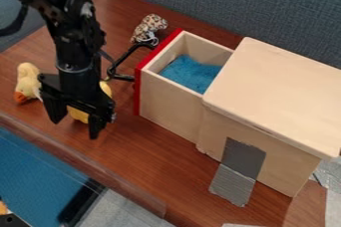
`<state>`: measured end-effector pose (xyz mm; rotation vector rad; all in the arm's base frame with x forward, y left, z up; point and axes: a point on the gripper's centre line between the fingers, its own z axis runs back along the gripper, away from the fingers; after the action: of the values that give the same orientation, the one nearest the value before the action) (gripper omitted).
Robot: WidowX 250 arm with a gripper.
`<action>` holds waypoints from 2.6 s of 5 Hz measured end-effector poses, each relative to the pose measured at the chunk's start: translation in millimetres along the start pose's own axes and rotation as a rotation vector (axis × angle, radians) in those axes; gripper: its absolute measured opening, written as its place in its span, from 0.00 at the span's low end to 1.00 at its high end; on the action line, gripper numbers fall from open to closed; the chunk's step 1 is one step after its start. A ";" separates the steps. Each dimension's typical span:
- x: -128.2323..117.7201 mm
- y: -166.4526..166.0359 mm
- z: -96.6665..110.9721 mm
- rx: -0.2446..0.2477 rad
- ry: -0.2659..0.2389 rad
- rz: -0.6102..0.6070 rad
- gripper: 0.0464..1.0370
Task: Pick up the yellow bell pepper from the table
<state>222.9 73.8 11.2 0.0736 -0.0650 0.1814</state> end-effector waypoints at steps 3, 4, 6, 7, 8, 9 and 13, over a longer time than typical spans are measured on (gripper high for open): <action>21.7 12.6 3.4 0.016 -0.039 0.058 0.96; 32.6 22.7 1.9 0.041 -0.054 0.072 0.96; 37.8 30.3 -18.2 0.075 -0.027 0.066 0.91; 41.5 28.8 -22.4 0.064 -0.038 0.071 0.63; 43.1 29.5 -23.4 0.068 -0.041 0.056 0.33; 41.1 27.7 -23.4 0.042 -0.030 0.060 0.12; 31.5 62.9 26.4 -0.109 -0.134 -0.082 0.78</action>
<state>240.8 139.0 43.9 -0.0201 -0.2049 0.0907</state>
